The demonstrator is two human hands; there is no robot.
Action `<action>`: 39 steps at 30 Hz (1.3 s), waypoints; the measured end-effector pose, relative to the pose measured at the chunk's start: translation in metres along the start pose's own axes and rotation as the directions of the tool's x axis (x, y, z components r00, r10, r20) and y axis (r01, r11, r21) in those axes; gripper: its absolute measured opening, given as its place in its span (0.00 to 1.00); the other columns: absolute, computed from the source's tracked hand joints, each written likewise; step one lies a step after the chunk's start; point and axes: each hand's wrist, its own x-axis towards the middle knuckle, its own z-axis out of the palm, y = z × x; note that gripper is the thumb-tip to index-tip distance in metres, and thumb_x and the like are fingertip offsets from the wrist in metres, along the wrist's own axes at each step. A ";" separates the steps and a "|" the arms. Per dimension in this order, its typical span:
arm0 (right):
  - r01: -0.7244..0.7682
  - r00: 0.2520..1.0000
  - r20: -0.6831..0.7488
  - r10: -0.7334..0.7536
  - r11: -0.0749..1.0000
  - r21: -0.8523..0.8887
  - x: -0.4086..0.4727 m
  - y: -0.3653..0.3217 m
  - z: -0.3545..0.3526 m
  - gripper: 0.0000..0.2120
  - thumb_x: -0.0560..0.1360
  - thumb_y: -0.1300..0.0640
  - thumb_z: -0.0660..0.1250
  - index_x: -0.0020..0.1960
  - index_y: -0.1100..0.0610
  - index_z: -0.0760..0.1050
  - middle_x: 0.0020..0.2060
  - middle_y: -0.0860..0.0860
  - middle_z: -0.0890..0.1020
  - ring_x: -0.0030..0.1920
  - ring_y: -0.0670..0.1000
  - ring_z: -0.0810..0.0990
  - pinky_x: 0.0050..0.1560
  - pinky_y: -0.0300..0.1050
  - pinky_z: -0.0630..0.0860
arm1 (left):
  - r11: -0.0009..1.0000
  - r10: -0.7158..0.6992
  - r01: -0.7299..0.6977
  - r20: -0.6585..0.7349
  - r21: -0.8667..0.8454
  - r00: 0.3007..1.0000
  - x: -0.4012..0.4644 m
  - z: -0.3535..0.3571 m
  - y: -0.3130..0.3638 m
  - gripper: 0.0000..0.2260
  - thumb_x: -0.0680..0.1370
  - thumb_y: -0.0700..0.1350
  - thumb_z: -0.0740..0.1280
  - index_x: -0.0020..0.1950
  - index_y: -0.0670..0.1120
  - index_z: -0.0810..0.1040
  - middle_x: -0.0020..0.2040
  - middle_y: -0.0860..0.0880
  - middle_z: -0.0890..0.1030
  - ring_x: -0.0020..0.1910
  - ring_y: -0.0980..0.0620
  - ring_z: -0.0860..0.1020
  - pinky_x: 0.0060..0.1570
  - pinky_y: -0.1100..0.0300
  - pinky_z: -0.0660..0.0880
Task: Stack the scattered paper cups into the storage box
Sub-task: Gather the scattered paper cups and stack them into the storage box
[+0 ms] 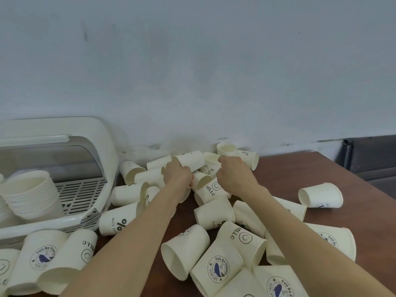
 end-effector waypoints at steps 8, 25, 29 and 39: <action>-0.057 0.995 0.073 0.063 0.994 -0.089 0.042 -0.008 0.021 0.03 0.72 0.64 0.60 0.45 0.58 0.68 0.38 0.53 0.72 0.41 0.57 0.72 0.41 0.48 0.68 | 0.951 0.242 -0.222 -0.071 0.218 0.968 -0.006 -0.033 0.008 0.09 0.76 0.41 0.59 0.39 0.42 0.77 0.38 0.44 0.82 0.39 0.42 0.80 0.43 0.48 0.79; -0.070 0.991 -0.131 0.039 0.967 -0.245 0.037 -0.037 0.023 0.07 0.71 0.68 0.58 0.39 0.57 0.68 0.34 0.52 0.72 0.37 0.55 0.70 0.40 0.46 0.64 | 0.714 0.582 -0.475 -0.059 0.514 0.811 -0.056 -0.112 0.014 0.11 0.81 0.45 0.55 0.49 0.45 0.76 0.43 0.48 0.81 0.43 0.45 0.76 0.38 0.52 0.71; -0.005 0.979 -0.200 -0.048 0.967 -0.253 0.026 -0.058 0.002 0.09 0.70 0.68 0.57 0.39 0.56 0.70 0.34 0.53 0.72 0.37 0.57 0.69 0.41 0.46 0.63 | 0.704 0.587 -0.477 -0.052 0.526 0.808 -0.074 -0.132 0.018 0.12 0.81 0.47 0.54 0.53 0.46 0.76 0.45 0.47 0.80 0.45 0.44 0.76 0.40 0.53 0.70; 0.202 0.944 -0.209 -0.256 0.948 -0.247 -0.040 -0.127 -0.041 0.10 0.74 0.65 0.56 0.35 0.55 0.62 0.29 0.48 0.64 0.37 0.55 0.67 0.40 0.46 0.61 | 0.711 0.588 -0.467 -0.080 0.525 0.805 -0.136 -0.202 0.014 0.12 0.81 0.49 0.55 0.52 0.47 0.77 0.45 0.48 0.82 0.45 0.45 0.79 0.44 0.49 0.77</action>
